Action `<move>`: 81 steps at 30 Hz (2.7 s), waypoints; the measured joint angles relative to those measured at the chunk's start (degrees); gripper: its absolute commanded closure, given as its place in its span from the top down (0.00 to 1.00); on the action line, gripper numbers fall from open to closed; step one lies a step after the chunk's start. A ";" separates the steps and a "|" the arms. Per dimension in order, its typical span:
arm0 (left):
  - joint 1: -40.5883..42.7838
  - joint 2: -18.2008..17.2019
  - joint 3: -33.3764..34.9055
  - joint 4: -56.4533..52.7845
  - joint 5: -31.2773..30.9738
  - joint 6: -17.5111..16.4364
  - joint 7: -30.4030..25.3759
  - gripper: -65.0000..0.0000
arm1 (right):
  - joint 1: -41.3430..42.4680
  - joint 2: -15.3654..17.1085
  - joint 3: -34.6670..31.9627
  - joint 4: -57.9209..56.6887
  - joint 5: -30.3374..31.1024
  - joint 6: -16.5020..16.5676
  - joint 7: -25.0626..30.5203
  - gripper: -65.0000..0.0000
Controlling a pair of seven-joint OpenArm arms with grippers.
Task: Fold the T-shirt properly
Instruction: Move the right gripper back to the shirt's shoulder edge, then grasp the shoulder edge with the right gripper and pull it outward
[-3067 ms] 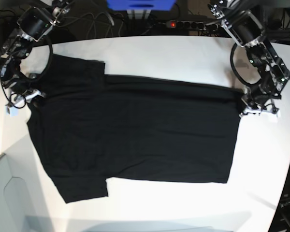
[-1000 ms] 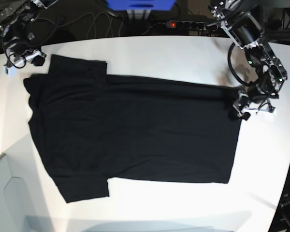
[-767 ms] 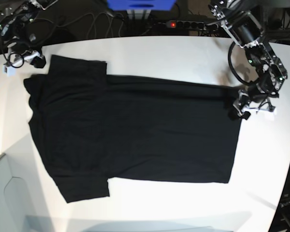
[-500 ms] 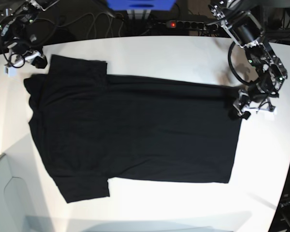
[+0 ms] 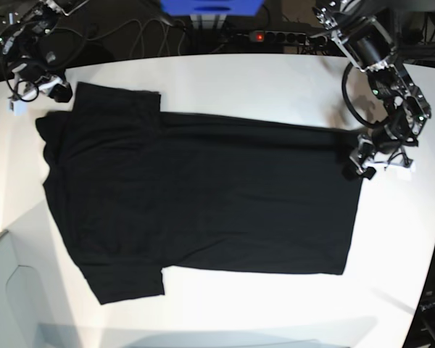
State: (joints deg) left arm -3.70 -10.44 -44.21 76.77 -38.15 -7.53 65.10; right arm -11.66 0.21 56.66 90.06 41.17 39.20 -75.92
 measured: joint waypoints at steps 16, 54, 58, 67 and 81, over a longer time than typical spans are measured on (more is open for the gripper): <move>0.00 0.00 0.00 0.02 0.17 0.00 0.02 0.75 | -0.61 1.60 -2.43 -0.44 4.07 0.07 -2.38 0.23; 0.00 0.00 0.02 0.04 0.20 0.00 0.02 0.75 | 6.88 0.87 -10.45 -0.98 7.30 0.24 -4.72 0.00; 0.00 0.00 0.09 0.04 0.20 0.00 0.00 0.75 | 9.35 0.76 -10.45 -0.98 7.23 0.26 -4.66 0.00; 0.00 -0.02 0.17 0.00 0.22 0.02 0.00 0.75 | 13.86 -1.01 -11.87 -0.98 7.23 0.31 -4.85 0.00; -0.02 -0.02 0.17 -0.13 0.15 0.02 -0.02 0.75 | 22.29 -5.33 -12.98 -1.57 7.06 0.09 -5.05 0.00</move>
State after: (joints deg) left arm -3.73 -10.46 -44.03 76.64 -38.00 -7.51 65.08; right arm 10.63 -5.13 43.68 88.49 48.23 39.29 -80.97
